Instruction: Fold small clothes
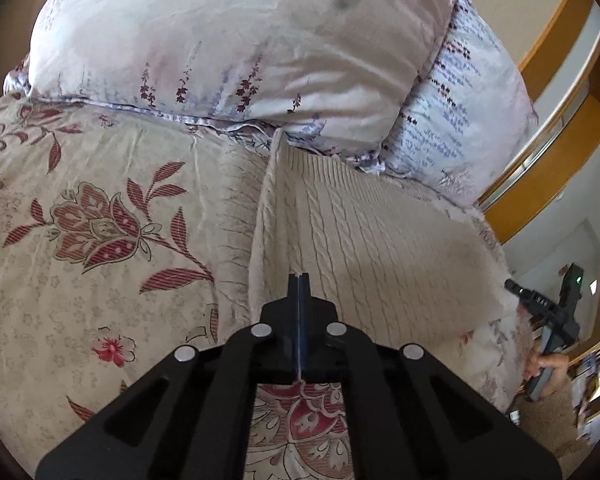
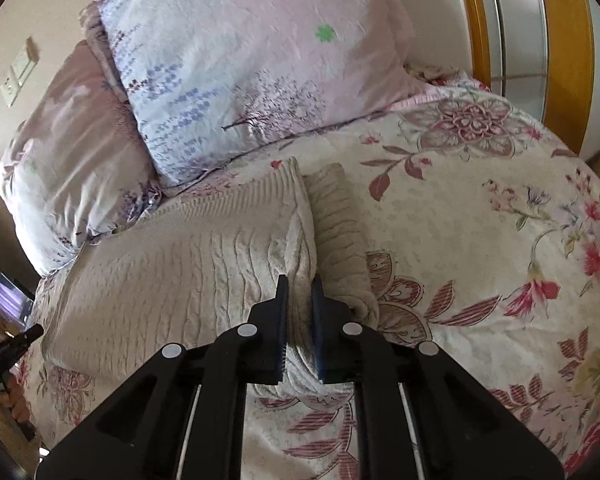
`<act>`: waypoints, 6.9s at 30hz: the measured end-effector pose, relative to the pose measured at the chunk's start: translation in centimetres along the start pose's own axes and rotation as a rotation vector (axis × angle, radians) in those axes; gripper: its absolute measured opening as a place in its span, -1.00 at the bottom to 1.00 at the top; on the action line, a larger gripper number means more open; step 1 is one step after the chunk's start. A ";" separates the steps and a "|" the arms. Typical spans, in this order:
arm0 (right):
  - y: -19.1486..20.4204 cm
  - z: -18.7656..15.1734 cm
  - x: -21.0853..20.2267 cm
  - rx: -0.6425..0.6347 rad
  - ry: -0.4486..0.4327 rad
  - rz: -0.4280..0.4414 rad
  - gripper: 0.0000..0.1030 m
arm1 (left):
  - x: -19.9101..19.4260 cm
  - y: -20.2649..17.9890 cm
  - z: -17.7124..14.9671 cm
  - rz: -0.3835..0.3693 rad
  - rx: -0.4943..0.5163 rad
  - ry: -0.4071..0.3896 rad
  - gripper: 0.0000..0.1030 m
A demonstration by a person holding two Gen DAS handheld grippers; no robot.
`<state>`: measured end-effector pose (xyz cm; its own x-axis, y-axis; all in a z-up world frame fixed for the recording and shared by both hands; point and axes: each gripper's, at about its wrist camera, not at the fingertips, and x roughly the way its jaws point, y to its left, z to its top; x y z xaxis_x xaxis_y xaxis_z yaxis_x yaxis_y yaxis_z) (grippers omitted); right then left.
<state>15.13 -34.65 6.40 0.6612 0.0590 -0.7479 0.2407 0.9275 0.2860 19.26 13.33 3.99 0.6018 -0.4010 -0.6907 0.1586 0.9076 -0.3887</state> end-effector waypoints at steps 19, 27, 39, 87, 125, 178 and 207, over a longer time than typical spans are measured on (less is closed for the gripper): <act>-0.3 -0.4 1.1 0.015 0.074 0.031 -0.64 | 2.6 -0.8 0.2 0.183 0.100 0.037 -0.31; 0.1 -0.5 0.5 -0.008 0.038 0.032 -0.78 | 2.1 0.3 0.2 0.091 0.018 0.049 -0.86; -0.9 -1.4 0.9 0.010 0.083 -0.038 -0.79 | 0.4 2.1 -1.2 0.021 -0.033 0.060 -0.87; 8.6 -1.5 1.5 -0.209 0.090 0.017 0.35 | 2.2 4.8 2.7 -0.031 -0.354 0.012 0.09; 6.3 -1.1 1.5 -0.184 0.079 0.046 0.35 | 5.5 1.9 5.0 -0.218 -0.518 -0.010 -0.67; -1.7 4.6 6.3 0.188 0.315 0.397 0.12 | 15.3 -13.2 4.8 -0.222 -0.107 0.214 0.23; -2.2 6.3 0.9 -0.053 -0.060 0.099 -0.71 | 16.1 -15.9 2.4 -0.292 -0.016 0.246 0.36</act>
<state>19.65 -38.96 8.81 0.7218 0.1301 -0.6798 0.1354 0.9367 0.3229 28.32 -7.23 0.48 0.3268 -0.6623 -0.6742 0.2826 0.7492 -0.5990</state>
